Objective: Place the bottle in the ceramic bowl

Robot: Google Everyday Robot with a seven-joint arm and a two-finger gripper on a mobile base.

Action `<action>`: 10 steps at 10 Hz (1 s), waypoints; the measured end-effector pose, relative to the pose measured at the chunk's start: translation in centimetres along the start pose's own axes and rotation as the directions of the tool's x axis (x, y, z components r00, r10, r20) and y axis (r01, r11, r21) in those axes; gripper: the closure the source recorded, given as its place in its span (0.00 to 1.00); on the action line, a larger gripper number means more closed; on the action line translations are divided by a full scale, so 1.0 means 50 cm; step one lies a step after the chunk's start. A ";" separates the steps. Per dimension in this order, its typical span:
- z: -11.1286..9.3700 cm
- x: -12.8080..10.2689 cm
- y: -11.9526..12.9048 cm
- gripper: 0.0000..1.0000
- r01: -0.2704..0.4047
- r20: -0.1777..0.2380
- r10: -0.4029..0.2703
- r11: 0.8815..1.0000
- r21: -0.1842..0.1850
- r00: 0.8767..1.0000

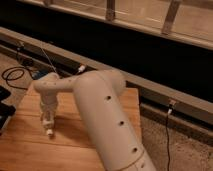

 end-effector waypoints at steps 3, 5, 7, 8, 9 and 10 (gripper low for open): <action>-0.076 0.000 -0.065 1.00 -0.026 0.087 0.034 0.995 -0.093 0.996; -0.120 0.021 -0.114 1.00 -0.048 0.128 0.059 0.995 -0.086 0.990; -0.166 0.046 -0.164 1.00 -0.085 0.162 0.092 0.995 -0.051 0.982; -0.185 0.056 -0.189 1.00 -0.108 0.175 0.112 0.994 -0.036 0.978; -0.188 0.059 -0.196 1.00 -0.113 0.176 0.116 0.993 -0.030 0.977; -0.187 0.058 -0.190 1.00 -0.109 0.176 0.113 0.994 -0.031 0.978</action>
